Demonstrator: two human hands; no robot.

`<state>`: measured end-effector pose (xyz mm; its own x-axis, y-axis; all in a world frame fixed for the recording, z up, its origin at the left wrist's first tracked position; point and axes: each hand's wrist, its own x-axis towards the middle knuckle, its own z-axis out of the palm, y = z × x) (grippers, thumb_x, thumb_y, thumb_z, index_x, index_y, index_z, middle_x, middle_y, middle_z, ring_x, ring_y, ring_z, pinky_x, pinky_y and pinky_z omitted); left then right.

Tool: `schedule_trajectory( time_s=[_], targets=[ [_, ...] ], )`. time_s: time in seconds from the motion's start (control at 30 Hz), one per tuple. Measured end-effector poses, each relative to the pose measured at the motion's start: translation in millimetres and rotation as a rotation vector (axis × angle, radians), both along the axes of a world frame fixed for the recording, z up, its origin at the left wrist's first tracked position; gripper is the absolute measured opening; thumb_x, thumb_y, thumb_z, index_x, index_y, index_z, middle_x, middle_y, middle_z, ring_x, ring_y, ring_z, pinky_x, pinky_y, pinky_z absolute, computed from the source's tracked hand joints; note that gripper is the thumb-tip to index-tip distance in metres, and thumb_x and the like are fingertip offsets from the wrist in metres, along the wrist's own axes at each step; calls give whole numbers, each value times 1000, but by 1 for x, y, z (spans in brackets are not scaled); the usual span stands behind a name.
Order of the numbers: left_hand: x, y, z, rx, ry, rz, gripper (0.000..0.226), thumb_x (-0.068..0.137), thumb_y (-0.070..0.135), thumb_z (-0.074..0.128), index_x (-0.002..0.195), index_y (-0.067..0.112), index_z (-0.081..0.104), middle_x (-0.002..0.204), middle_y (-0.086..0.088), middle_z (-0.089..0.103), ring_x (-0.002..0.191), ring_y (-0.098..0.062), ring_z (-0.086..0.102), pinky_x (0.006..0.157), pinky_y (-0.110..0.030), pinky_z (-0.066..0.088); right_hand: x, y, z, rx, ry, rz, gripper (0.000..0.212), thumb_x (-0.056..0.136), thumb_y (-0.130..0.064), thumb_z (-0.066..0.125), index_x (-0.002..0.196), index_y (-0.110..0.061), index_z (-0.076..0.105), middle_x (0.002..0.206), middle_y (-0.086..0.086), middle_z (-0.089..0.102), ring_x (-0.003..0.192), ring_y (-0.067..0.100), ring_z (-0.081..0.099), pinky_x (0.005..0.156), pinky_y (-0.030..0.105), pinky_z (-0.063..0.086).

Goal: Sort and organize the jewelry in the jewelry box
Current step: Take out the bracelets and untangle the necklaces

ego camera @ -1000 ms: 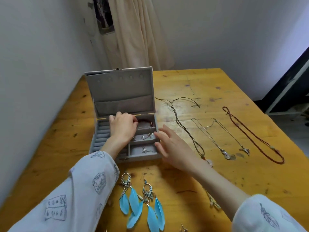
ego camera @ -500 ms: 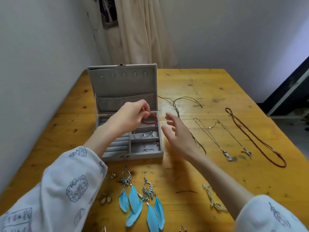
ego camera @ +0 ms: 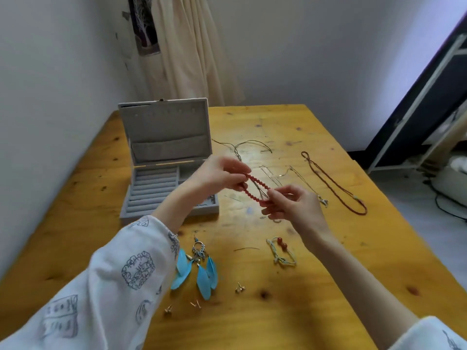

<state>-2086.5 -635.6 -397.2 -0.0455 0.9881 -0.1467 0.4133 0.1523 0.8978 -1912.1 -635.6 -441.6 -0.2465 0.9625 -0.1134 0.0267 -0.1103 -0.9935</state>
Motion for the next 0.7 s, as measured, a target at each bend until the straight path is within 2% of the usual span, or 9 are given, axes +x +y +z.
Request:
schedule_trajectory(
  time_s=[0.13, 0.23, 0.33, 0.4, 0.57, 0.7],
  targets=[
    [51, 11, -35, -9, 183, -107, 17, 84, 2, 62, 99, 1, 68, 89, -12, 69, 69, -11, 63, 63, -15, 54, 51, -18, -21, -53, -234, -79, 12, 84, -15, 65, 72, -14, 66, 70, 5, 67, 63, 14, 61, 54, 22, 48],
    [85, 15, -53, -25, 256, -188, 15, 82, 1, 64, 96, 1, 70, 82, -5, 67, 63, -7, 61, 59, -12, 52, 79, -27, -34, -113, -332, -97, 10, 81, -13, 67, 71, -14, 66, 66, 6, 67, 56, 12, 58, 51, 20, 44],
    [106, 15, -65, -57, 334, -255, 15, 81, 2, 64, 94, 4, 72, 88, -9, 70, 61, -6, 60, 59, -11, 51, 95, -31, -45, -136, -437, -107, 8, 77, -9, 67, 71, -13, 63, 61, 5, 66, 49, 13, 57, 52, 24, 44],
    [114, 14, -69, -67, 393, -295, 16, 81, 3, 64, 94, 6, 73, 90, -7, 70, 59, -2, 58, 54, -5, 46, 103, -33, -51, -120, -543, -92, 11, 76, -10, 66, 68, -17, 62, 60, 4, 67, 47, 12, 55, 56, 27, 47],
    [127, 11, -75, -97, 422, -342, 18, 81, 3, 65, 96, 8, 72, 91, -9, 71, 57, -3, 59, 49, -7, 45, 114, -37, -53, -21, -745, -38, 9, 80, -17, 63, 71, -16, 63, 65, 0, 67, 63, 14, 63, 62, 27, 50],
    [130, 13, -77, -78, 472, -356, 18, 81, 9, 67, 98, 11, 72, 95, -7, 71, 58, -2, 56, 49, -8, 41, 114, -38, -53, 73, -855, 14, 7, 84, -18, 60, 83, -13, 65, 82, 6, 68, 82, 23, 65, 78, 37, 53]
  ],
)
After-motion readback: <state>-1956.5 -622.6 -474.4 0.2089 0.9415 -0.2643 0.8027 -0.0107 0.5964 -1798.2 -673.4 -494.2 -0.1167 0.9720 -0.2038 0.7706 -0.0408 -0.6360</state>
